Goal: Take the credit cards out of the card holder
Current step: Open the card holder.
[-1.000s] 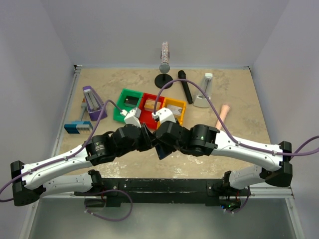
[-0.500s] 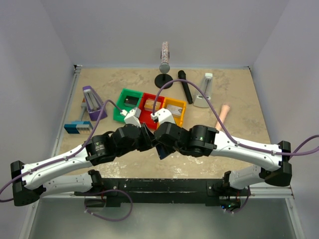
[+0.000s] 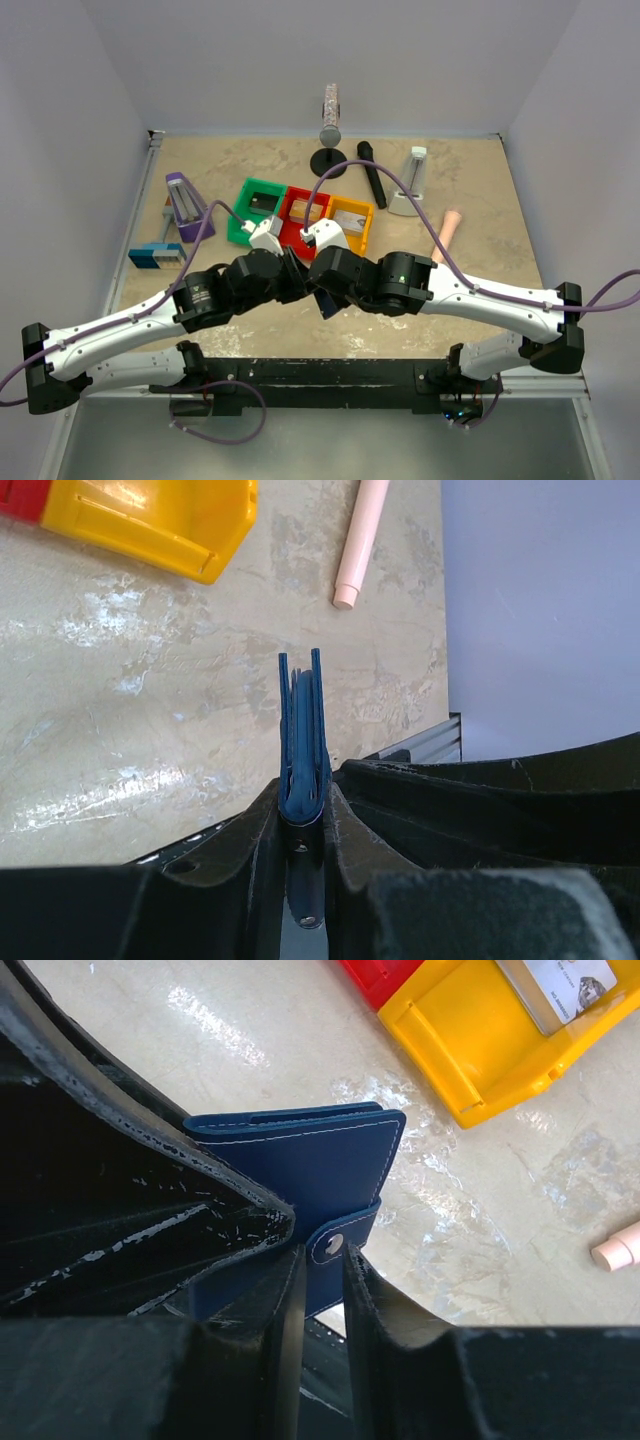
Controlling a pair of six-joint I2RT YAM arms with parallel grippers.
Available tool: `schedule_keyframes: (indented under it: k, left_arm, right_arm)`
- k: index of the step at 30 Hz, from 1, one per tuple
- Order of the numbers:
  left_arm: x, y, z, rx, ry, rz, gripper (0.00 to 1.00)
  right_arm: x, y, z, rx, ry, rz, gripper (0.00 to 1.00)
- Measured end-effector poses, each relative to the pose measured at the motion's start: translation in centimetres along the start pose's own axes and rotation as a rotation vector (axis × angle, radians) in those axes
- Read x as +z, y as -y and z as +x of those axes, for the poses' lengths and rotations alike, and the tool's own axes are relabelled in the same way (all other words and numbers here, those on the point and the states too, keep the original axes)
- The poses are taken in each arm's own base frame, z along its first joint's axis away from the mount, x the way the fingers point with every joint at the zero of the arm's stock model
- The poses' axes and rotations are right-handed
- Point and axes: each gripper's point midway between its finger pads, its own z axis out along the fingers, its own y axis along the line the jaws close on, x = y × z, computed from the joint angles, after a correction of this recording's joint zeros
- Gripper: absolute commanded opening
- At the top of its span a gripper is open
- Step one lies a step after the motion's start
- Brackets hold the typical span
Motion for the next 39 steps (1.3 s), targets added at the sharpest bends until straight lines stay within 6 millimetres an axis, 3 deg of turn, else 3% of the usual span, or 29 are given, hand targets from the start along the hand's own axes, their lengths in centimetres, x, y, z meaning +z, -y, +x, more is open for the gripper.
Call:
schedule_keyframes:
  k: [9,39]
  left_arm:
    - [0.07,0.12,-0.03,-0.006,0.004,0.010,0.00]
    - [-0.64,-0.07,-0.25,-0.027,0.019,0.030,0.00]
  right_arm:
    - [0.01,-0.17,-0.01,0.003,0.000,-0.006,0.00]
    - [-0.63,0.15,-0.53,0.034,0.027,-0.010,0.00]
